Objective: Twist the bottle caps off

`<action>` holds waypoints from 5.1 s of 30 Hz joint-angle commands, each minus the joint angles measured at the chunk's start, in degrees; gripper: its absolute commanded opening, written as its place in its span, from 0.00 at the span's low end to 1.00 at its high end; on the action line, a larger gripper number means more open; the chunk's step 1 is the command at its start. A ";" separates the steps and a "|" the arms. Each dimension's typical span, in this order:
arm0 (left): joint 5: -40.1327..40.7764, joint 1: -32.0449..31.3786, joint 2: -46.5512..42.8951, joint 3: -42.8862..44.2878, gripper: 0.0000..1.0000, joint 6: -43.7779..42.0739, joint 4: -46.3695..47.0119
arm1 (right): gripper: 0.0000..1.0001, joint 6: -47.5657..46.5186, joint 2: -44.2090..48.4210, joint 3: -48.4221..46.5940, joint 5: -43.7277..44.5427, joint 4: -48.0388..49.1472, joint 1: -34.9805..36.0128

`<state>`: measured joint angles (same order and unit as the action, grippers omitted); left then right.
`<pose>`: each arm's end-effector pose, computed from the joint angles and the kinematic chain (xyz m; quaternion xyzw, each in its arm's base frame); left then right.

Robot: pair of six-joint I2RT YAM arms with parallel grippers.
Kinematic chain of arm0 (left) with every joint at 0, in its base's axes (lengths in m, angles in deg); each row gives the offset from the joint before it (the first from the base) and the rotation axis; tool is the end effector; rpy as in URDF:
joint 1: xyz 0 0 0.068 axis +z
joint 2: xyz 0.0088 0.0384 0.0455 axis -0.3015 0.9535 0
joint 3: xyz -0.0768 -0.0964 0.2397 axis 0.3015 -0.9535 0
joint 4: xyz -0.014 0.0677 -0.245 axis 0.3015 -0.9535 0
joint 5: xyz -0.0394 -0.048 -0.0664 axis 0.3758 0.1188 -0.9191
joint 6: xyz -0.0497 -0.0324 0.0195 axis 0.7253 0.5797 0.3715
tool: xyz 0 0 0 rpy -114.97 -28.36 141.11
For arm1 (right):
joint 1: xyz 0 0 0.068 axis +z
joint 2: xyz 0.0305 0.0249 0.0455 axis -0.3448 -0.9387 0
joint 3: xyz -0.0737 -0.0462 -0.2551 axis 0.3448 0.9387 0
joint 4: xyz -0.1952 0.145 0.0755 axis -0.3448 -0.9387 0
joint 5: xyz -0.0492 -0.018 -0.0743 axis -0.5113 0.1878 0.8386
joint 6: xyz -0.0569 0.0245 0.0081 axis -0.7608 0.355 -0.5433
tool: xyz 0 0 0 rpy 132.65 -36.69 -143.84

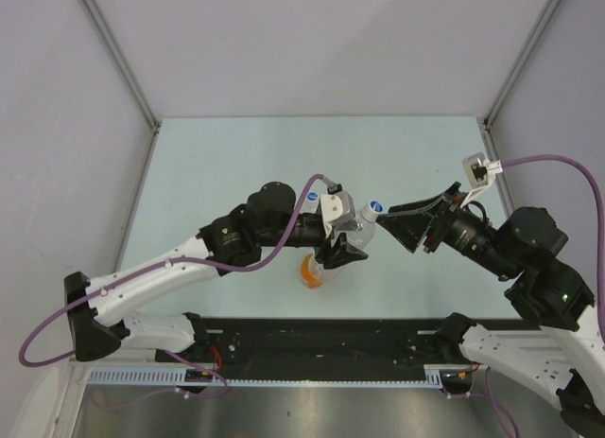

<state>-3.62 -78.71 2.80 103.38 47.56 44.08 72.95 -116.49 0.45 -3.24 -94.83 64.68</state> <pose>0.1208 -0.2579 0.3852 0.5141 0.5764 -0.4335 0.4642 0.0739 0.0812 0.4513 -0.1276 0.6878 0.4717 0.5368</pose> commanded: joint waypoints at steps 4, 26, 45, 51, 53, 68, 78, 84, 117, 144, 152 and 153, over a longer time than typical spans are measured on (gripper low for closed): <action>1.95 -0.88 1.23 4.04 0.00 -2.82 -1.49 | 0.61 1.56 -2.50 -0.73 2.04 1.85 -0.04; 8.37 -2.99 2.56 5.01 0.00 -4.84 -2.55 | 0.63 3.40 -2.85 -0.64 4.06 0.54 0.05; 7.32 -2.99 1.94 4.92 0.00 -4.75 -2.20 | 0.42 2.88 -4.43 -0.38 3.88 -0.96 0.14; 4.87 -2.99 1.41 4.22 0.00 -4.49 -2.02 | 0.00 1.56 -3.91 -0.11 3.80 -1.05 0.22; 1.18 -2.99 0.54 3.17 0.00 -4.40 -1.15 | 0.00 -0.63 -3.12 0.24 2.49 0.00 0.14; -48.40 -2.99 2.11 3.77 0.00 10.01 11.87 | 0.00 -16.01 -0.21 0.24 -25.19 9.67 0.05; -55.53 -3.17 3.26 1.84 0.00 17.31 21.80 | 0.00 -21.20 0.31 -0.82 -39.62 11.00 -0.13; -49.04 -2.91 4.84 6.14 0.00 3.90 5.56 | 0.00 -23.22 -0.21 -2.48 -36.12 7.13 -0.39; 21.73 -2.99 2.91 4.65 0.00 -3.70 0.70 | 0.72 -0.90 -4.87 -3.54 12.23 -2.81 -0.48; 21.73 -4.75 3.00 4.04 0.00 -5.37 0.00 | 0.54 0.24 -7.07 -3.28 13.38 2.38 -0.48; 21.82 -4.93 3.08 3.95 0.00 -5.63 -0.17 | 0.36 -0.02 -7.68 -3.02 12.15 2.73 -0.48; 21.47 -4.93 2.91 3.95 0.00 -5.55 -0.17 | 0.30 -0.11 -7.60 -3.01 11.97 2.73 -0.48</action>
<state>18.06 -82.91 7.19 107.45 43.04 42.79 73.48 -123.81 -1.72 7.75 -93.61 64.40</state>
